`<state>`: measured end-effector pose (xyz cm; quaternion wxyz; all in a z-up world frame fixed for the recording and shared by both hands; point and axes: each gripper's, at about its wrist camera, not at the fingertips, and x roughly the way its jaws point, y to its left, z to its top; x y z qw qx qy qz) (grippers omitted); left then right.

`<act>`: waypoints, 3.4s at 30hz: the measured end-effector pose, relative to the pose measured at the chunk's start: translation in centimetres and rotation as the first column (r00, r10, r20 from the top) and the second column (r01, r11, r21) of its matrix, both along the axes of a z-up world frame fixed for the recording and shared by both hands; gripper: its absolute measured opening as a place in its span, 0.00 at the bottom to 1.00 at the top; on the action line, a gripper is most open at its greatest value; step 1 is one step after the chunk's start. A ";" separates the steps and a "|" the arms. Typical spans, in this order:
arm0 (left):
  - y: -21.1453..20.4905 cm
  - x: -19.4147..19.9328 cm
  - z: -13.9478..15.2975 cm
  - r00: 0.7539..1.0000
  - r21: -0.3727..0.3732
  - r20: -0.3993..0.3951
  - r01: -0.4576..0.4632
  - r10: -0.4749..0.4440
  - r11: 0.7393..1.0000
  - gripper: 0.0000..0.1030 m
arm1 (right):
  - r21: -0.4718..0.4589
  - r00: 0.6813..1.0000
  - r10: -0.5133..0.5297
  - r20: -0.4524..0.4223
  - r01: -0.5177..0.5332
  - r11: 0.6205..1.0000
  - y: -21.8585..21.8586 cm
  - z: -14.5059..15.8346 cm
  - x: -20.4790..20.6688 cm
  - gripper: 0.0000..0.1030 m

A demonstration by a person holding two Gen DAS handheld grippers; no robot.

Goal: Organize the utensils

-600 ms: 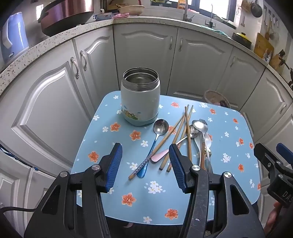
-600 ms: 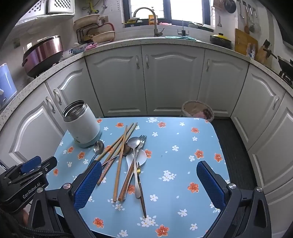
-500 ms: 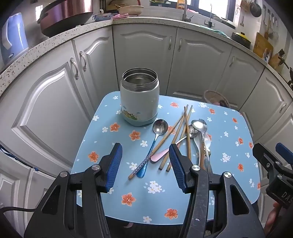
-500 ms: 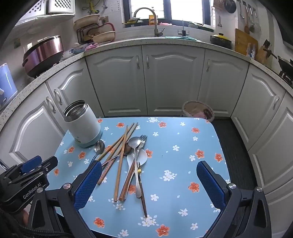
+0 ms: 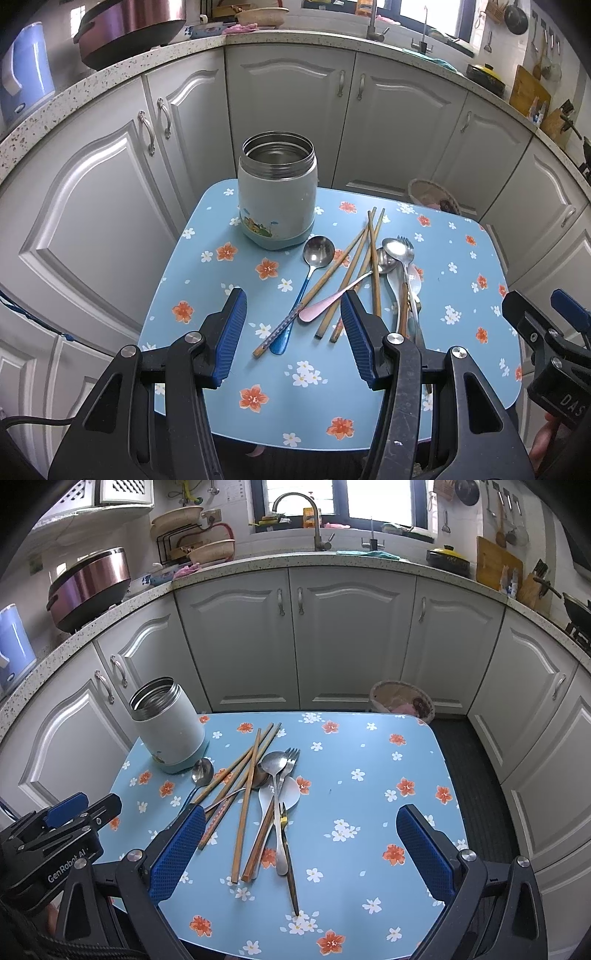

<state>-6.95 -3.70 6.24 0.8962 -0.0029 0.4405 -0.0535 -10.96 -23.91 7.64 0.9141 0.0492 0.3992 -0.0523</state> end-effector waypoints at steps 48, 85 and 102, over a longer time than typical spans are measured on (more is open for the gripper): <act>-0.6 -0.3 0.5 1.000 0.026 0.024 0.016 -0.016 1.000 0.51 | 0.014 0.999 0.018 -0.038 -0.017 1.000 0.2 -0.2 0.2 1.00; -0.8 0.6 -1.2 0.999 0.046 -0.028 0.031 -0.030 0.998 0.51 | -0.023 0.995 0.048 -0.083 -0.050 0.998 0.0 -2.2 1.1 1.00; 1.7 5.0 -4.3 0.984 -0.069 -0.165 0.050 -0.061 0.996 0.51 | 0.095 0.970 0.182 -0.162 -0.168 0.981 -2.5 -6.9 5.8 0.54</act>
